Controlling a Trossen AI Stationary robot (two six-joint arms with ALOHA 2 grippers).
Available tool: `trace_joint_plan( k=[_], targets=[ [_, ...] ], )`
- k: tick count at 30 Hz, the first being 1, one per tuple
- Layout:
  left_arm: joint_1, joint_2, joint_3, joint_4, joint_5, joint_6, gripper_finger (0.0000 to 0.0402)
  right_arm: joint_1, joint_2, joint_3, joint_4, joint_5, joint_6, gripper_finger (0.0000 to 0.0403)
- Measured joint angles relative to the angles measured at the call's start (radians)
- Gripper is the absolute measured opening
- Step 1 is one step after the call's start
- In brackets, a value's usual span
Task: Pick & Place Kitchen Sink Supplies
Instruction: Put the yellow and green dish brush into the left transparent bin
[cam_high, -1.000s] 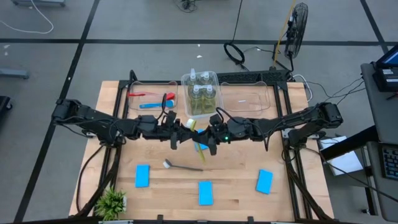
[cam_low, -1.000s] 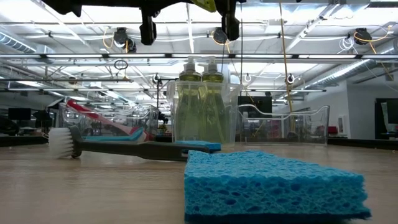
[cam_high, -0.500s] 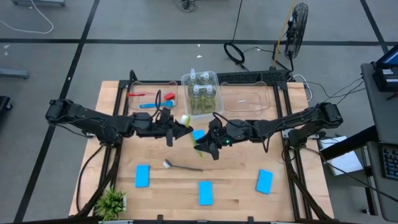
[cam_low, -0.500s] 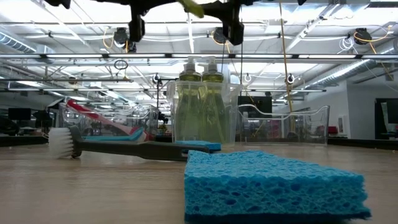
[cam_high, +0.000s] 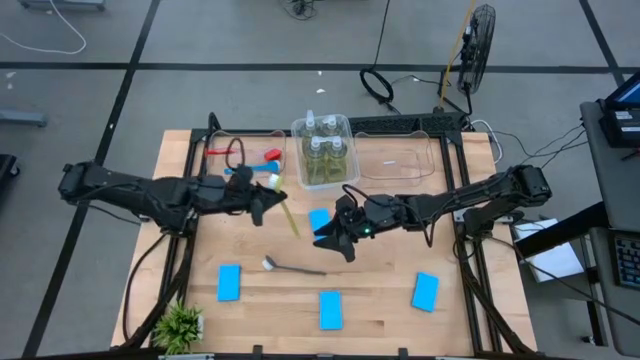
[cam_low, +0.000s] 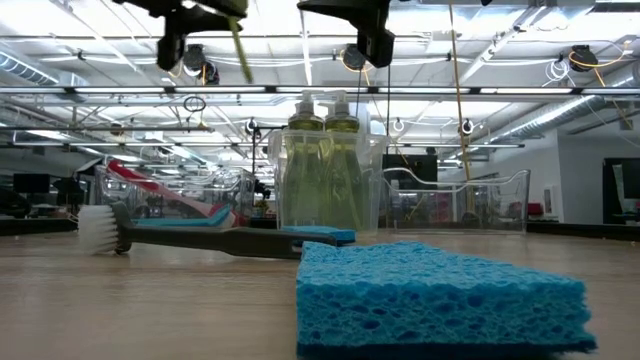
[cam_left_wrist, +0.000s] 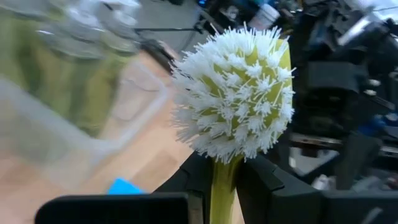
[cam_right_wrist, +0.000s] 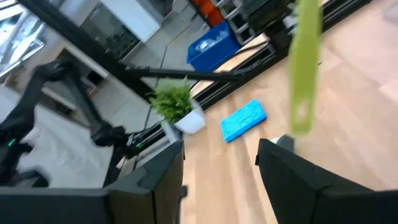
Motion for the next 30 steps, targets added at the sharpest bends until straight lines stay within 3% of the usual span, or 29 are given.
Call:
trace_joint_plan(
  k=[5,14,25,30],
  targets=[
    [0.001,-0.096,0.000,-0.147,-0.066,0.015,0.0049,-0.001,0.000,0.000,0.000,-0.007,0.000,0.0194],
    [0.065,-0.154,0.016,-0.376,-0.060,0.068,0.0052,-0.001,0.000,0.000,0.000,-0.036,-0.029,0.0190],
    [0.246,-0.013,0.388,-0.951,-0.067,0.341,0.0054,-0.001,0.000,0.000,-0.011,-0.138,-0.139,0.0190],
    [0.350,0.090,0.537,-1.124,-0.073,0.503,0.0052,-0.001,0.000,0.000,-0.008,-0.136,-0.205,0.0183]
  ],
)
